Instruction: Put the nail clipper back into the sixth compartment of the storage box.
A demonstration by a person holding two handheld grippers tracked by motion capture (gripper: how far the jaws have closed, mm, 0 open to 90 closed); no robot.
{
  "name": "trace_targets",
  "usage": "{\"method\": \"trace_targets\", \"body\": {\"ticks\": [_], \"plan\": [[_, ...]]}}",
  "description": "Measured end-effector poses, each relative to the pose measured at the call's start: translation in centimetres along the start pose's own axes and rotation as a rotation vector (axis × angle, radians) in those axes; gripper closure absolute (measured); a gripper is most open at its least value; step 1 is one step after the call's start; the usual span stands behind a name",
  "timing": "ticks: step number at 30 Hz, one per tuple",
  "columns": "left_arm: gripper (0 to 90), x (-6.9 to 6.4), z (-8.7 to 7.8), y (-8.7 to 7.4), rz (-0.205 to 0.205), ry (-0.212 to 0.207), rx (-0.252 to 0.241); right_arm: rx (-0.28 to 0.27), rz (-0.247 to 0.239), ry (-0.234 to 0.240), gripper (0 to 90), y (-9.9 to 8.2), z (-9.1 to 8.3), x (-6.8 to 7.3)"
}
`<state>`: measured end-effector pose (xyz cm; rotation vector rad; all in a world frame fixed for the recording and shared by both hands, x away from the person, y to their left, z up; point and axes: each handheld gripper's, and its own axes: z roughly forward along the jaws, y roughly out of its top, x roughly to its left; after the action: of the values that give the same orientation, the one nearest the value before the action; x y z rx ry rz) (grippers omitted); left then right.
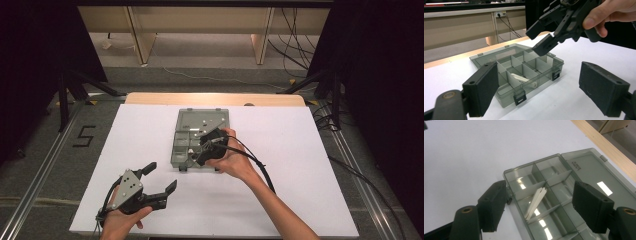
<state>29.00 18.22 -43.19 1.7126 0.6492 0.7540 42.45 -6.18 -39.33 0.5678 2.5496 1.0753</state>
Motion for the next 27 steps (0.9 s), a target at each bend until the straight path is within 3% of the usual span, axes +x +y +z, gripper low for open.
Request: {"method": "trace_targets", "body": {"ticks": [1,2,4,7,27], "plan": [[15.8,0.4,0.0,0.1,0.050,-0.008,-0.003,0.004,-0.006,0.009,27.8,0.0,-0.3,-0.1],[15.7,0.5,0.1,0.2,0.074,-0.008,-0.003,-0.004,-0.007,0.003,27.4,-0.2,-0.7,0.1],[15.8,0.6,0.1,0.2,0.090,-0.004,-0.004,-0.007,-0.009,0.002,27.4,-0.3,-0.9,0.1],[15.7,0.5,-0.1,0.2,0.076,0.026,0.008,-0.020,-0.017,-0.009,27.1,-0.5,-1.4,0.2],[15.7,0.6,-0.1,0.2,0.080,0.024,0.009,-0.062,-0.016,-0.008,24.5,-1.8,-3.9,0.7]]}}
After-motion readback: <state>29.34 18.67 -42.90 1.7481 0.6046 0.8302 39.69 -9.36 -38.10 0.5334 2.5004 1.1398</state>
